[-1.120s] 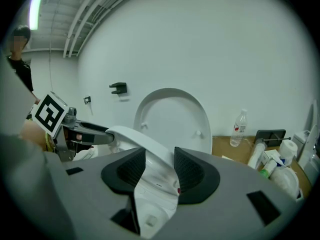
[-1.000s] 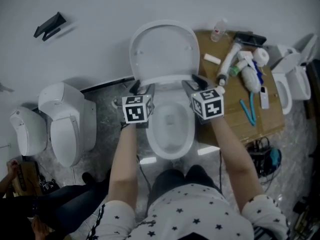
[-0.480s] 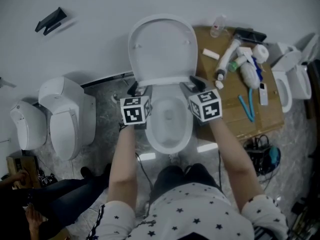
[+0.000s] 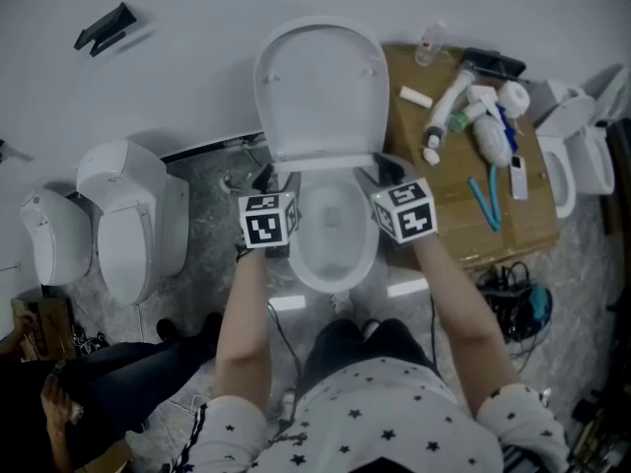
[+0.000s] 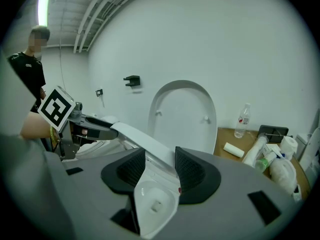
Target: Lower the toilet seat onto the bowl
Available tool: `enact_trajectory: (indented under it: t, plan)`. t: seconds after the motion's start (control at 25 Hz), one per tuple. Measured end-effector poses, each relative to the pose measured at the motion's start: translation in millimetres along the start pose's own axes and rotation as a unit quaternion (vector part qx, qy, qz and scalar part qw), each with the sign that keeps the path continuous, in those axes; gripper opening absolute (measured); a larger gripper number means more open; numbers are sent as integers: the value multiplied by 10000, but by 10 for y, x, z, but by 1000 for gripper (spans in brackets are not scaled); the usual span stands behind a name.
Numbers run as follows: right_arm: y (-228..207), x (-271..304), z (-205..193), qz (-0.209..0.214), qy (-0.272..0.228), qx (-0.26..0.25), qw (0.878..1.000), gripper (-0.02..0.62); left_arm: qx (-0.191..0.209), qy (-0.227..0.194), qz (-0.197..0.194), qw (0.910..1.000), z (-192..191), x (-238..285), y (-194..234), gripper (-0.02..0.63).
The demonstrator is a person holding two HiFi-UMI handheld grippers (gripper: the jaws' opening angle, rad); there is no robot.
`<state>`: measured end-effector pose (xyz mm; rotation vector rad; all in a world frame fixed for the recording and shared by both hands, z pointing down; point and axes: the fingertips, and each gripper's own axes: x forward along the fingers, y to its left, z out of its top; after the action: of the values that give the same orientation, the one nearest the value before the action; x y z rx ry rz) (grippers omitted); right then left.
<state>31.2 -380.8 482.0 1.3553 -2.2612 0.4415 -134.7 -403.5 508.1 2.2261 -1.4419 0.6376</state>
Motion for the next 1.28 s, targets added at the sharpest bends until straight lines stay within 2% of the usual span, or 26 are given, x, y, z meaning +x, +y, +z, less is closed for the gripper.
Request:
enact_trajectory:
  t: [0.48, 1.28]
  plan:
    - [150, -120, -215, -31, 101, -71, 9999, 186, -124, 43, -102, 9999, -243, -175, -100, 236]
    - [399, -297, -626, 46, 229, -267, 9994, 186, 30, 144, -162, 9998, -696, -361, -203, 236]
